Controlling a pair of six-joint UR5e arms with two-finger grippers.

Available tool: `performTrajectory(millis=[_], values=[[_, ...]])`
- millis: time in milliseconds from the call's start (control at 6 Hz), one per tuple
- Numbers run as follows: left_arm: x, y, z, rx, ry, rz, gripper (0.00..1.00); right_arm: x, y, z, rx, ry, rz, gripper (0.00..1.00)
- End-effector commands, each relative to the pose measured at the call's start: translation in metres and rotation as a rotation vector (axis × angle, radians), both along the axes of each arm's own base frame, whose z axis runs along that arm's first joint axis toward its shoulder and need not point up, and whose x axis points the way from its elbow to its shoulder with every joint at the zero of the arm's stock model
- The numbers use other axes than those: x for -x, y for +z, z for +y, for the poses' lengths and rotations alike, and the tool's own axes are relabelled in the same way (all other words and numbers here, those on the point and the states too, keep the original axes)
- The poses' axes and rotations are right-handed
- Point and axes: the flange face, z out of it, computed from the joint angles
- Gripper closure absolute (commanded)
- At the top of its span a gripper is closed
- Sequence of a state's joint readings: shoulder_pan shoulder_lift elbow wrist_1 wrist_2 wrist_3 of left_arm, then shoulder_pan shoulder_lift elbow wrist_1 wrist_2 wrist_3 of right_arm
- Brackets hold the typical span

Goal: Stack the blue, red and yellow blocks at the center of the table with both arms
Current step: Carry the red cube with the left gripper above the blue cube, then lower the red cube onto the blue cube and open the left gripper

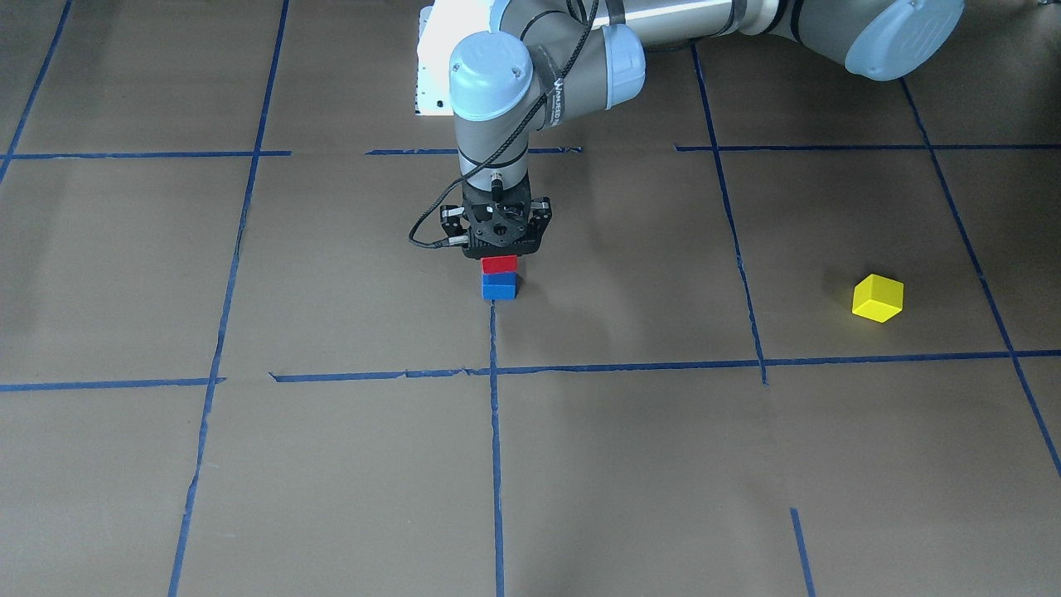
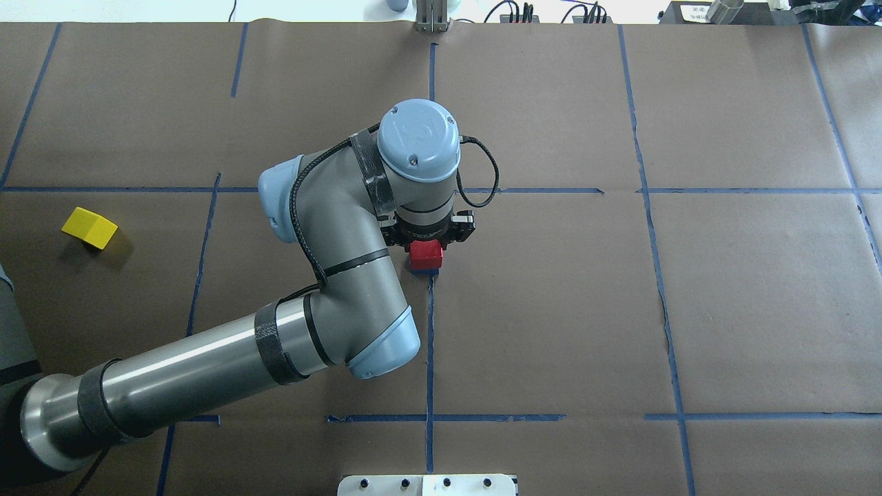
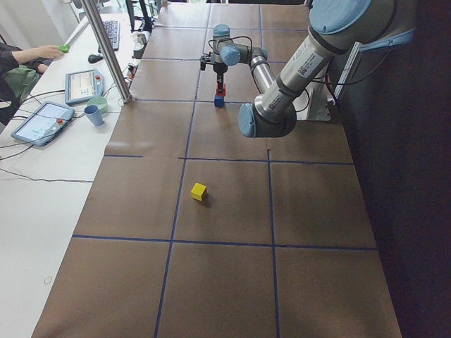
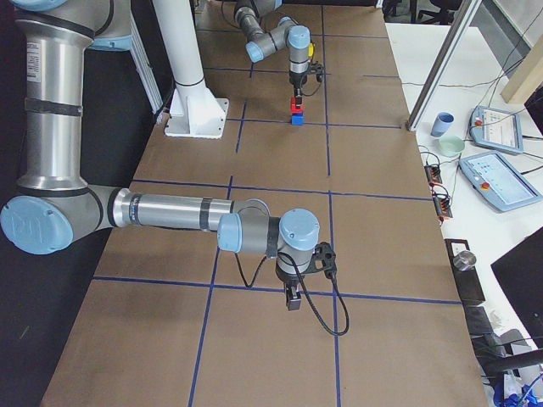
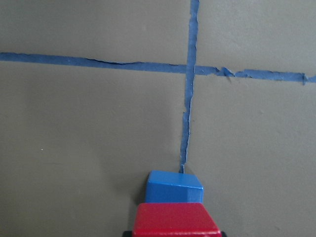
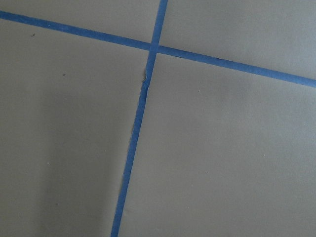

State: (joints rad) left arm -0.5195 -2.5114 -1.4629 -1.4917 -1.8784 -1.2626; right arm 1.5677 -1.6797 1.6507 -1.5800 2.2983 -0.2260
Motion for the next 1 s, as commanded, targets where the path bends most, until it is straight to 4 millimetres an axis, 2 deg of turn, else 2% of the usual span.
performTrajectory(millis=[0, 833], values=[[-0.007, 0.003, 0.004, -0.002, 0.010, 0.003, 0.72, 0.000, 0.000, 0.000, -0.002, -0.001, 0.000, 0.00], [0.002, 0.006, -0.010, -0.025, 0.012, -0.006, 0.72, 0.000, 0.001, 0.001, 0.000, 0.000, 0.000, 0.00]])
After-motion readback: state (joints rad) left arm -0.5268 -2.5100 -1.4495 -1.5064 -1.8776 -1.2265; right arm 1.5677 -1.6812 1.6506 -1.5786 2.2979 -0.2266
